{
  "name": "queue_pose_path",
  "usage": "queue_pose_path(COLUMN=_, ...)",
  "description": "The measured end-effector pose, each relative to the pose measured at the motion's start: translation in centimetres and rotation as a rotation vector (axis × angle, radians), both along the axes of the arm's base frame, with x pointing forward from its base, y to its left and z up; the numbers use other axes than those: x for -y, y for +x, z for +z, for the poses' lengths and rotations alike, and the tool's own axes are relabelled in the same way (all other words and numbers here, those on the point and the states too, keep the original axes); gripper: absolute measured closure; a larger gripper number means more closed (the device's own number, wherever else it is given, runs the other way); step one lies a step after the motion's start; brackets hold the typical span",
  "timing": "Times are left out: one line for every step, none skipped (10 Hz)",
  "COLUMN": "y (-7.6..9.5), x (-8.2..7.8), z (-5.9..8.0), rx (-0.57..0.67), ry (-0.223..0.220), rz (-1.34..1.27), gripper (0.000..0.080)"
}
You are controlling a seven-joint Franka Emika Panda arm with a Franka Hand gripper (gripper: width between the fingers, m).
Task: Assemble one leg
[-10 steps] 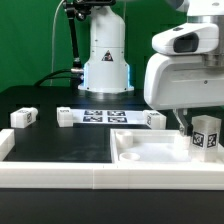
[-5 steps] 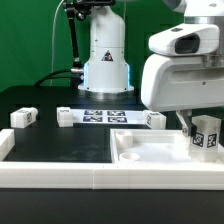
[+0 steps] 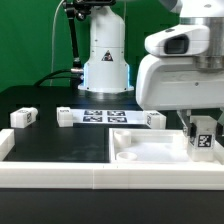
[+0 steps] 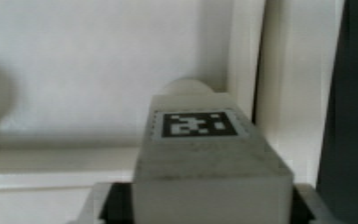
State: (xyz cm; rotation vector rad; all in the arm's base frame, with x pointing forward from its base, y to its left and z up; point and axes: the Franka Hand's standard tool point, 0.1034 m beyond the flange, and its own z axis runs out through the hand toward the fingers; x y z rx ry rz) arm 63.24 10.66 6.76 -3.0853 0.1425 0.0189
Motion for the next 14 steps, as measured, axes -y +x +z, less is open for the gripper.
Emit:
queue_pose_path(y=0.0, x=0.2, z=0.0, rx=-0.007, ry=0.0, rz=-0.112, gripper=0.051)
queue_pose_path(y=-0.1, x=0.3, z=0.0, rx=-0.026, ry=0.005, rz=-0.252, gripper=0.051)
queue_pose_path(y=-0.2, x=0.5, z=0.0, rx=-0.042, ry=0.0, rz=-0.342, gripper=0.0509)
queue_pose_path(y=-0.2, x=0.6, z=0.0, rx=-0.049, ry=-0.007, rz=-0.418, gripper=0.0509)
queue_pose_path(y=-0.3, x=0.8, z=0.1, rx=-0.052, ry=-0.017, rz=-0.51, gripper=0.0507)
queue_pose_path(y=-0.4, x=1.1, z=0.1, rx=-0.052, ry=-0.028, rz=-0.566, gripper=0.0499)
queue_pose_path(y=-0.5, x=1.5, z=0.1, rx=-0.056, ry=-0.04, rz=-0.613, gripper=0.0497)
queue_pose_path(y=-0.5, x=1.8, z=0.1, rx=-0.058, ry=-0.045, rz=-0.64, gripper=0.0497)
queue_pose_path(y=-0.5, x=1.8, z=0.1, rx=-0.058, ry=-0.046, rz=-0.637, gripper=0.0497)
queue_pose_path(y=-0.5, x=1.8, z=0.1, rx=-0.058, ry=-0.045, rz=-0.638, gripper=0.0424)
queue_pose_path(y=-0.5, x=1.8, z=0.1, rx=-0.057, ry=-0.045, rz=-0.638, gripper=0.0424)
queue_pose_path(y=-0.5, x=1.8, z=0.1, rx=-0.057, ry=-0.045, rz=-0.638, gripper=0.0231)
queue_pose_path(y=-0.5, x=1.8, z=0.1, rx=-0.057, ry=-0.045, rz=-0.638, gripper=0.0175)
queue_pose_path(y=-0.5, x=1.8, z=0.1, rx=-0.057, ry=-0.045, rz=-0.638, gripper=0.0175)
